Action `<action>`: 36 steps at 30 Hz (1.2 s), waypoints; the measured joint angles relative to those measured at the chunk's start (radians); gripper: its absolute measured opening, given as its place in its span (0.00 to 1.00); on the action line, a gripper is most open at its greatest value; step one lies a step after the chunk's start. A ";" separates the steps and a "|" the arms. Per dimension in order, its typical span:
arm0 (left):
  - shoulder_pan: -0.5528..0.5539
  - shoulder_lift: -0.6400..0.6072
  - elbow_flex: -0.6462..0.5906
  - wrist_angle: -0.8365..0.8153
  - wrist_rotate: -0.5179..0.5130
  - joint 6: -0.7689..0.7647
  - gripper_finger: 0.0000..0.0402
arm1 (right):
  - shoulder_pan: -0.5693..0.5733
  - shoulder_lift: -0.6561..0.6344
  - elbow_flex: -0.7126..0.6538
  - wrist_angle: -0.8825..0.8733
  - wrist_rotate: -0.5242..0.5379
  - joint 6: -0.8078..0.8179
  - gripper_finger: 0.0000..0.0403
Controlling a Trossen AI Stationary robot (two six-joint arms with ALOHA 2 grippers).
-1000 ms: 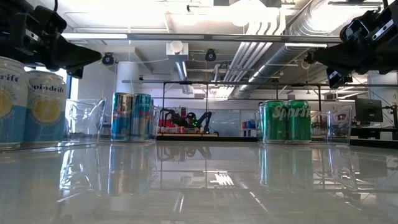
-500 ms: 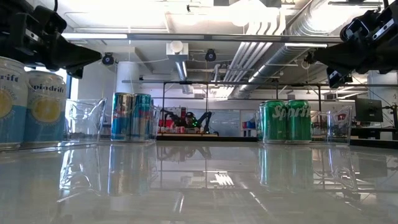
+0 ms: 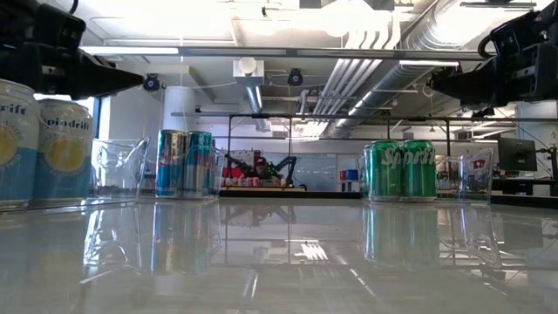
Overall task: Sort soda cans
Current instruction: Return to Home Position
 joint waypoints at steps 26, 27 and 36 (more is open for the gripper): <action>0.000 0.000 0.000 -0.001 0.001 -0.067 0.00 | 0.000 0.000 0.000 0.000 0.000 0.156 0.00; 0.000 0.000 0.000 -0.001 0.001 -0.067 0.00 | 0.000 0.000 0.000 0.000 0.000 0.156 0.00; 0.000 0.000 0.000 -0.001 0.001 -0.067 0.00 | 0.000 0.000 0.000 0.000 0.000 0.155 0.00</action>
